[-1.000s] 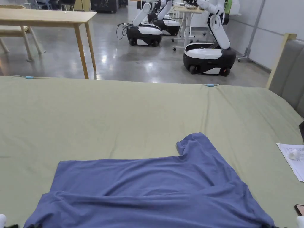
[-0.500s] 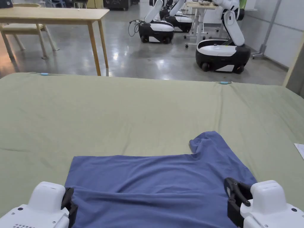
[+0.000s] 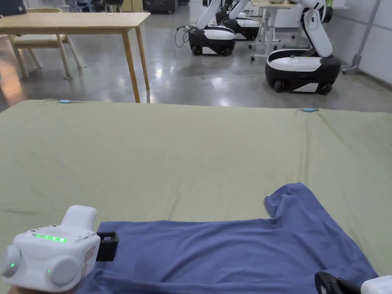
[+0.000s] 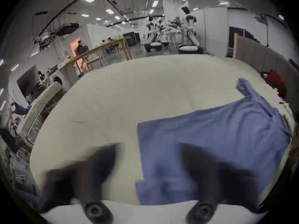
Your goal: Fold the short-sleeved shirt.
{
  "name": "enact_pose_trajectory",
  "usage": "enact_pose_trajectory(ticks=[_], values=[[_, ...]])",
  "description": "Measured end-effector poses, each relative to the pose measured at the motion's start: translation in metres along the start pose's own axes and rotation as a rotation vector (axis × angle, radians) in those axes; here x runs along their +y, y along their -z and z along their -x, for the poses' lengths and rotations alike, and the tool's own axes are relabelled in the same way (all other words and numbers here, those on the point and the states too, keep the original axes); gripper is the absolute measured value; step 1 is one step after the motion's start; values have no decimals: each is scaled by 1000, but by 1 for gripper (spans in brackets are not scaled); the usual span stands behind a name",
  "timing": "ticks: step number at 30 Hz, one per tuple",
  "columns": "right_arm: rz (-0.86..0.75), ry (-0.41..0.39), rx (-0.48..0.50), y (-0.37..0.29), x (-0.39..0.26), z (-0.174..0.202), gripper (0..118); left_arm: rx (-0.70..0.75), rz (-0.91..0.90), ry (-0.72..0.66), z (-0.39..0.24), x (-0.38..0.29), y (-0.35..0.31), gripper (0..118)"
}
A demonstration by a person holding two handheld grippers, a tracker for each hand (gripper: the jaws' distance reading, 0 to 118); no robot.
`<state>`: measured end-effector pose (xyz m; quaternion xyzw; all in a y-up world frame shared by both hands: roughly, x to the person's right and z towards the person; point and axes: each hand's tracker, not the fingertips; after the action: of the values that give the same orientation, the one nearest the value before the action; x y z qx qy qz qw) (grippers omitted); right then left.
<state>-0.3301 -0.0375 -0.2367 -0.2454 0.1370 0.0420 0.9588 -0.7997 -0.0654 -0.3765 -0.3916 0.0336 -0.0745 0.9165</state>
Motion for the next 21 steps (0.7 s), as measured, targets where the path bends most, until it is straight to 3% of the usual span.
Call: enact_pose_trajectory(ticks=[3, 8, 10, 12, 13, 14, 15, 16, 21], values=[[18, 9, -31, 10, 9, -16, 1, 7, 22, -2, 14, 36, 47, 116], [119, 33, -115, 52, 22, -61, 1, 22, 108, 11, -15, 49, 77, 109], [165, 50, -150, 80, 30, -85, 1, -8, 189, 61, -26, 48, 85, 90], [193, 77, -194, 110, 40, -109, 4, -82, 167, 66, -29, 43, 83, 58], [216, 90, -209, 128, 44, -122, 19, -69, 160, 69, -30, 44, 74, 45], [275, 99, -228, 149, 50, -134, 50, -91, 150, 85, -32, 46, 66, 21], [341, 106, -230, 169, 54, -144, 94, -89, 141, 89, -35, 47, 59, 5], [389, 109, -212, 190, 55, -154, 109, -104, 138, 88, -28, 47, 69, 5], [454, 118, -244, 258, 53, -177, 109, -98, 93, 89, -26, 48, 57, 5]])
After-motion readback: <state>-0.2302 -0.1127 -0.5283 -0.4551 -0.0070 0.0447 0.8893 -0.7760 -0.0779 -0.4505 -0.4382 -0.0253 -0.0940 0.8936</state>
